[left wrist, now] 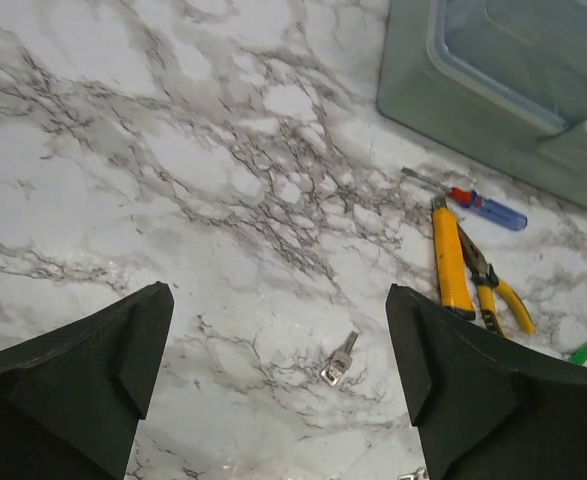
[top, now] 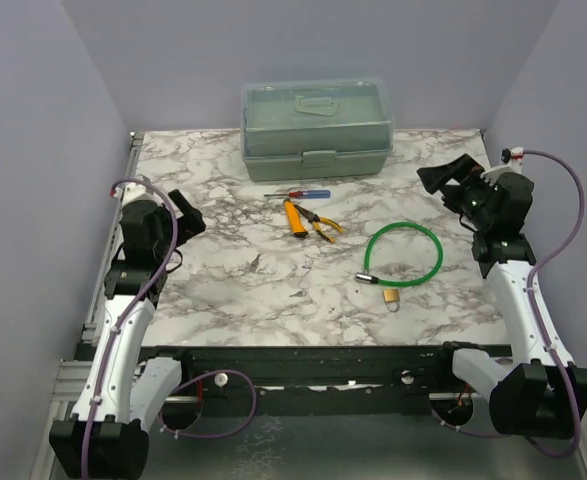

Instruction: Unlock with the key

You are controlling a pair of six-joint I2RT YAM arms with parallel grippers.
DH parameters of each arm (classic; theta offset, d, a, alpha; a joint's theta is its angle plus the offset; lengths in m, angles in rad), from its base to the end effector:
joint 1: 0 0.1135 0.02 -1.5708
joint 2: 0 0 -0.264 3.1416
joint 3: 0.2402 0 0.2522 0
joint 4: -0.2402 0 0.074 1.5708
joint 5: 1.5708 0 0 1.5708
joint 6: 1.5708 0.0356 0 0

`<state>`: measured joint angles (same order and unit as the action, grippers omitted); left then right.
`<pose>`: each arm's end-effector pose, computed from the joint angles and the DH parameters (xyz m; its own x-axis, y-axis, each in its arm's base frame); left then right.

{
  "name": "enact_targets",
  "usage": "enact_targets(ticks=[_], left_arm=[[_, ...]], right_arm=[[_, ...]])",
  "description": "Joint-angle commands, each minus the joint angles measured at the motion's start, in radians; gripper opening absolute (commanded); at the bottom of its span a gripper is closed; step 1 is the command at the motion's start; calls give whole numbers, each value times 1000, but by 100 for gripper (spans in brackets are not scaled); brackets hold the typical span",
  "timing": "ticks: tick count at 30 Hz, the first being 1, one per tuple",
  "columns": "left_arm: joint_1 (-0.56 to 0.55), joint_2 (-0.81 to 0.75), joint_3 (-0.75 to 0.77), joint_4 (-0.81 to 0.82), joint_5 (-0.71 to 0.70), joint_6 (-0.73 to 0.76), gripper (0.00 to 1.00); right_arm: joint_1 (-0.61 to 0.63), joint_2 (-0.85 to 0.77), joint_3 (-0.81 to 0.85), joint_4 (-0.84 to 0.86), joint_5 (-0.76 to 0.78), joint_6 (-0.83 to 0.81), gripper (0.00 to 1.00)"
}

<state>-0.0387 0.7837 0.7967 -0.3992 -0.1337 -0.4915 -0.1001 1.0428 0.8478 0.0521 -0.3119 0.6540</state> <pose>0.1784 -0.0022 0.3219 -0.2917 -0.4568 -0.8404 -0.2526 0.8842 -0.3929 0.2456 -0.0137 0.3376 -0.2385 0.6059 -0.7590 -0.0782 0.7670 0.6369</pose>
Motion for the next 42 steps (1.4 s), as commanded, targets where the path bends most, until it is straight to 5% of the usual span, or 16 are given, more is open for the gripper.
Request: enact_targets(ticks=[1,9,15,23,31,42], left_arm=[[0,88,27,-20,210,35,92],[-19,160,28,-3,371,59,83],[-98,232,36,-1,494,88,77],[-241,253,33,-9,488,110,73],[-290,280,34,-8,470,108,69],[-290,335,38,-8,371,95,63]], right_arm=[[-5,-5,46,-273,47,46,100],[-1,25,69,-709,174,222,100],[96,-26,-11,-713,251,263,100],[478,229,90,-740,367,212,100],[703,433,196,-680,400,94,100],[785,584,310,-732,539,38,98]])
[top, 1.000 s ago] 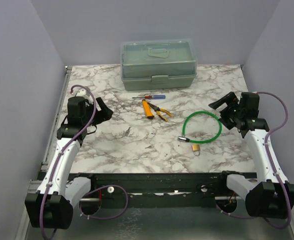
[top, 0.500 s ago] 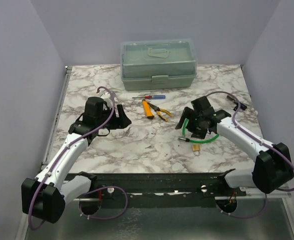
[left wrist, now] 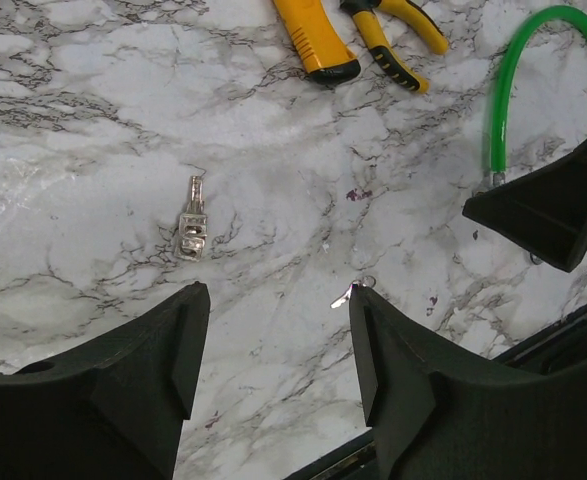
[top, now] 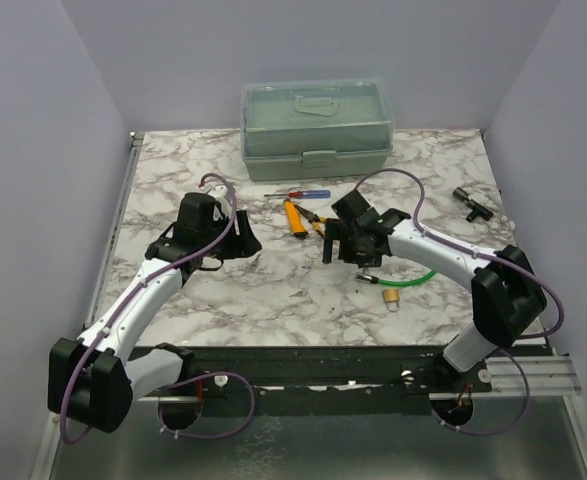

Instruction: Unlock with the key

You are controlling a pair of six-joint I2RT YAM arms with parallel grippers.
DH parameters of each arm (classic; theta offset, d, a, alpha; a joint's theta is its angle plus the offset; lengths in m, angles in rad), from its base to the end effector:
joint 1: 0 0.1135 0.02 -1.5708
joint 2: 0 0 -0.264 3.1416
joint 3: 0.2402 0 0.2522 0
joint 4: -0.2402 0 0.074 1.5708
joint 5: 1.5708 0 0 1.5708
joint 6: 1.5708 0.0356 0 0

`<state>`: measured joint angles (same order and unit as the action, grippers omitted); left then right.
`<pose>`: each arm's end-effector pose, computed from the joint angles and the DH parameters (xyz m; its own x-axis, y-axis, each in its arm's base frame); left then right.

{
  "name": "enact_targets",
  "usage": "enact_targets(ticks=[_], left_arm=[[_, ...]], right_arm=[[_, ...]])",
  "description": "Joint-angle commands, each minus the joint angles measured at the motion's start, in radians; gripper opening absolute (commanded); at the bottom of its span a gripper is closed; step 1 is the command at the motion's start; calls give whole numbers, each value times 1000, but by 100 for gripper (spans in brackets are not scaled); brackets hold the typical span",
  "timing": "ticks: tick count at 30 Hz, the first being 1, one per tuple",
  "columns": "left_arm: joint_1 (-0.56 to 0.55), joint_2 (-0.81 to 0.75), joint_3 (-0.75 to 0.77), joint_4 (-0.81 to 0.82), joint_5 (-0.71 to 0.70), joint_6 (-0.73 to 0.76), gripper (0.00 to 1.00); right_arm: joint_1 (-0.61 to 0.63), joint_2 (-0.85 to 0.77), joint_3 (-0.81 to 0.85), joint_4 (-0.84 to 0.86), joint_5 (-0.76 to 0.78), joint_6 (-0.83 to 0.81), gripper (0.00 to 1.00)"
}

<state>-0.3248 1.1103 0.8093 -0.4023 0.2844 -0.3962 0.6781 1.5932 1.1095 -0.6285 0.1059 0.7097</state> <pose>0.2213 -0.0851 0.2647 -0.7619 -0.1343 -0.6336 0.2332 0.8558 -0.4617 0.2509 0.1972 0.2185 -0.9124 0.0971 -0.3976 0.0095 0.9762 0.2166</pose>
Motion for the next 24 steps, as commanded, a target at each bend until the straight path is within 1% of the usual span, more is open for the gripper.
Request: enact_targets(ticks=[1,3,7,12,15,16,17,18,22,24], left_arm=[[-5,11,25,-5,-51,-4,62],[-6,22,25,-3,-58,-11,59],[-20,35,25,1,-59,-18,58],[-44,35,18,9,-87,-18,56],[-50,34,16,10,-92,-17,55],[-53,33,16,10,-95,-17,55],[-55,32,16,10,-98,-16,55],[-58,30,16,10,-102,-15,54],[-67,19,11,10,-118,-12,54],[-68,17,11,10,-122,-11,53]], right_arm=[[9,41,56,-64,140,-12,98],[19,56,66,-78,164,-15,98],[37,69,76,-128,228,4,98],[36,62,20,-93,310,-19,97],[34,91,19,-101,400,-14,91],[35,101,97,-97,420,-19,90],[33,111,28,-92,439,-27,87],[30,122,18,-87,453,-34,84],[7,144,-10,-25,438,-62,72],[-9,149,-31,9,402,-72,71]])
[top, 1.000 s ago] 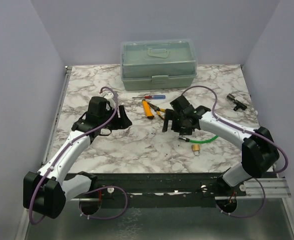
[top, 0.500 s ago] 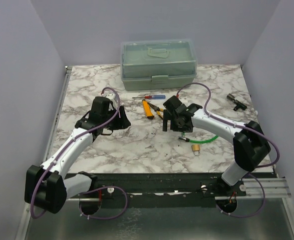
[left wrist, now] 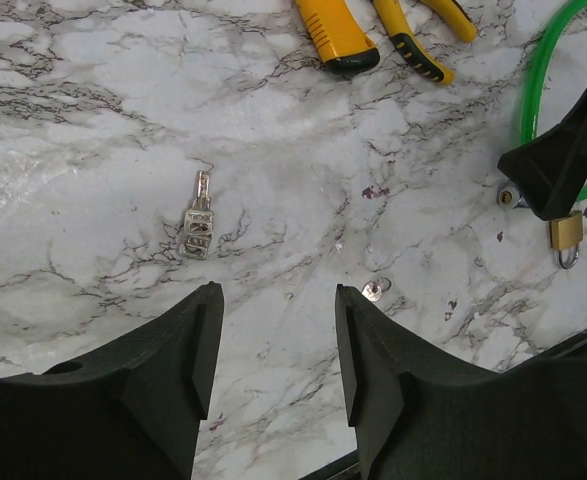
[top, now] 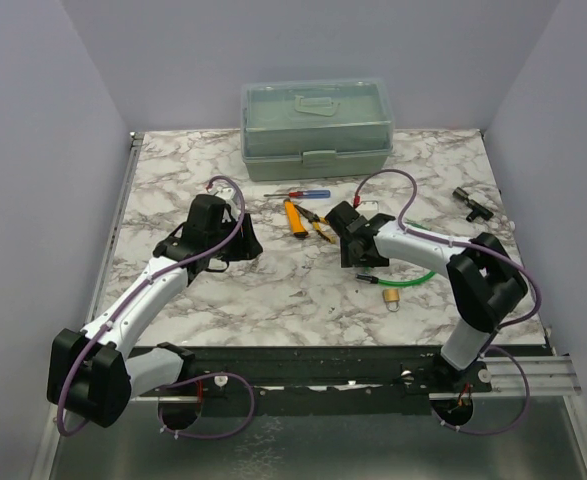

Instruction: Unlock with the key

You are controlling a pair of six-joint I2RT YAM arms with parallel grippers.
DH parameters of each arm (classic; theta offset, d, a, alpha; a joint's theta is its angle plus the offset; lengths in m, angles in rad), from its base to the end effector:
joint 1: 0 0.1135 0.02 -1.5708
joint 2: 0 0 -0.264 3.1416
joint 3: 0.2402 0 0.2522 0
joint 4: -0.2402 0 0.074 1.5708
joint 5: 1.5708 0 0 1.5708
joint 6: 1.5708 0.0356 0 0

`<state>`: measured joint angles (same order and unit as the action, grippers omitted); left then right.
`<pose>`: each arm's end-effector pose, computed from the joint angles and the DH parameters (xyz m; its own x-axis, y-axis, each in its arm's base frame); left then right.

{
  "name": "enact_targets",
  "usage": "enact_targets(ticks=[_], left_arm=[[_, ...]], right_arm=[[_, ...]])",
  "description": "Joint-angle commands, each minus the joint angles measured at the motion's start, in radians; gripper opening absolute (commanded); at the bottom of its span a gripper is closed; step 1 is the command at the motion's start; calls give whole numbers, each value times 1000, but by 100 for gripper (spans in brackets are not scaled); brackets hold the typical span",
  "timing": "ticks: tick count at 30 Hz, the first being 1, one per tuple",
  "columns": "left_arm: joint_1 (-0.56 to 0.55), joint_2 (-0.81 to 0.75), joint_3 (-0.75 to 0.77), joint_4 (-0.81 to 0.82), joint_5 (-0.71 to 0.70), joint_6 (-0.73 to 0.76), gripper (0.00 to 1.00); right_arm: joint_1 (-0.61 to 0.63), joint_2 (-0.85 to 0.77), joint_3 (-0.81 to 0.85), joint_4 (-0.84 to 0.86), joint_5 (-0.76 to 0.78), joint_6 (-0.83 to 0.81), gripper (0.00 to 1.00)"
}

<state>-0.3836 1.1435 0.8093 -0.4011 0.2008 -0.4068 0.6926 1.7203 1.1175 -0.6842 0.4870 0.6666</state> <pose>0.2222 -0.0973 0.2571 -0.7707 -0.1071 -0.6282 0.2167 0.8830 -0.4163 0.2605 0.1945 0.1839 -0.8672 -0.0095 -0.4979 0.0926 0.9793 -0.1800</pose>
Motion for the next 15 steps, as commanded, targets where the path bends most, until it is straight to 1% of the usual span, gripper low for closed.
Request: enact_targets(ticks=[1,5,8,12,15], left_arm=[[-11,-18,9,8,-39,1,53],[-17,-27,6,8,-57,3,53],[-18,-23,2,5,-132,8,53],[-19,14,-5,-8,-258,8,61],[-24,81,11,-24,-249,1,64]], right_arm=[[-26,24,-45,77,9,-32,71],[-27,7,-61,110,-34,-46,71],[-27,-29,-69,125,-55,-63,72],[-28,-73,-66,115,-52,-75,77],[-28,-100,-61,100,-74,-85,80]])
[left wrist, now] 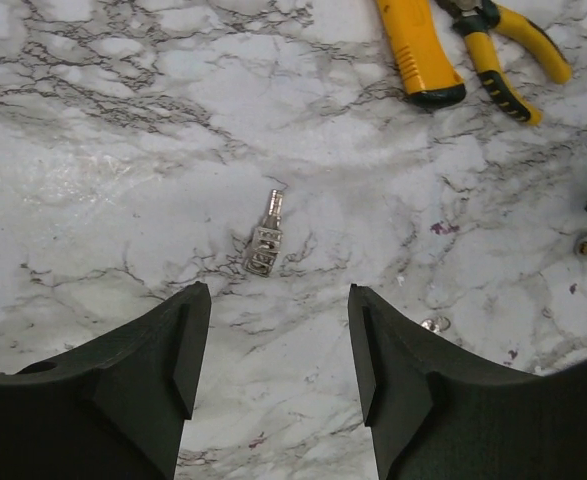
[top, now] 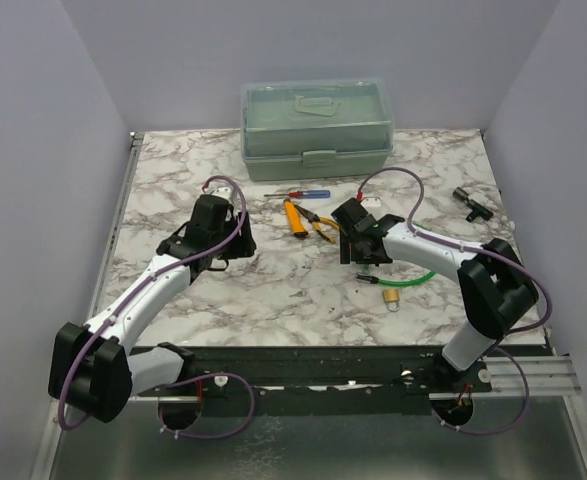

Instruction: Unlock with the key

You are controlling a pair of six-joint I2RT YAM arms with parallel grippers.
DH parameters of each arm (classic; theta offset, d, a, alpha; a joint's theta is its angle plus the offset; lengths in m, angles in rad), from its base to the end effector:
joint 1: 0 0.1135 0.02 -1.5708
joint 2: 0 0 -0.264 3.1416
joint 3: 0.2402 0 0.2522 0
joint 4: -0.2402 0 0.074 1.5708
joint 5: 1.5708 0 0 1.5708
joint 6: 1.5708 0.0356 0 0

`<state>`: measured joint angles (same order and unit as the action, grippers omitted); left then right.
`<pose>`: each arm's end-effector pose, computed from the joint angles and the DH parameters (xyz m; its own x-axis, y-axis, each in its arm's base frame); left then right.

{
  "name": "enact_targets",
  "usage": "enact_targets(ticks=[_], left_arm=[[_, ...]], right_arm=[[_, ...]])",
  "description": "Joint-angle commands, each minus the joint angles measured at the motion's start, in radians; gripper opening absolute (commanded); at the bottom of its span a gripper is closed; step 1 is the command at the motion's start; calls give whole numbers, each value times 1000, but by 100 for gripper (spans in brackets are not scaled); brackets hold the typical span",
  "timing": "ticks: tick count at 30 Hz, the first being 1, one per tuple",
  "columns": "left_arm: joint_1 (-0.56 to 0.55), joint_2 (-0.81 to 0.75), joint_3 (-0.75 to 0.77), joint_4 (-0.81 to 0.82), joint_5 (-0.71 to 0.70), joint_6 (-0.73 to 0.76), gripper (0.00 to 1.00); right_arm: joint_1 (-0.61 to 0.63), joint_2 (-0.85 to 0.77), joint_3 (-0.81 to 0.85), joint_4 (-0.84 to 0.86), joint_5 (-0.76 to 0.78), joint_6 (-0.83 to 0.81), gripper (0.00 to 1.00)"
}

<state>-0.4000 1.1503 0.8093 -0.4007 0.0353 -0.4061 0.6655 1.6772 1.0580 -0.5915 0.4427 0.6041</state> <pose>0.2242 -0.0962 0.2551 -0.7348 -0.1179 -0.6679 0.1338 0.9402 -0.3132 0.2609 0.1854 0.1833 -0.8553 -0.0189 -0.5177 0.0567 0.9899 -0.1298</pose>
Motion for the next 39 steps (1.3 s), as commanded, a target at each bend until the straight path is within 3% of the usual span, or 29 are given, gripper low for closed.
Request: enact_targets(ticks=[1,9,18,28,31,36,39], left_arm=[[-18,97,17,-24,-76,-4,64],[-121,241,88,-25,-174,21,65],[-138,453,216,-94,-211,88,53],[-146,580,251,-152,-211,89,46],[-151,602,258,-167,-226,93,38],[-166,627,287,-196,-255,107,7],[-172,600,292,-204,-257,106,0]], right_arm=[[1,-70,-2,2,-37,-23,81],[0,-227,-71,7,-100,-50,83],[2,-387,-160,90,-306,-98,83],[2,-464,-196,92,-385,-106,83],[1,-477,-197,89,-393,-112,83],[2,-484,-198,92,-413,-119,83],[2,-482,-195,98,-424,-118,83]])
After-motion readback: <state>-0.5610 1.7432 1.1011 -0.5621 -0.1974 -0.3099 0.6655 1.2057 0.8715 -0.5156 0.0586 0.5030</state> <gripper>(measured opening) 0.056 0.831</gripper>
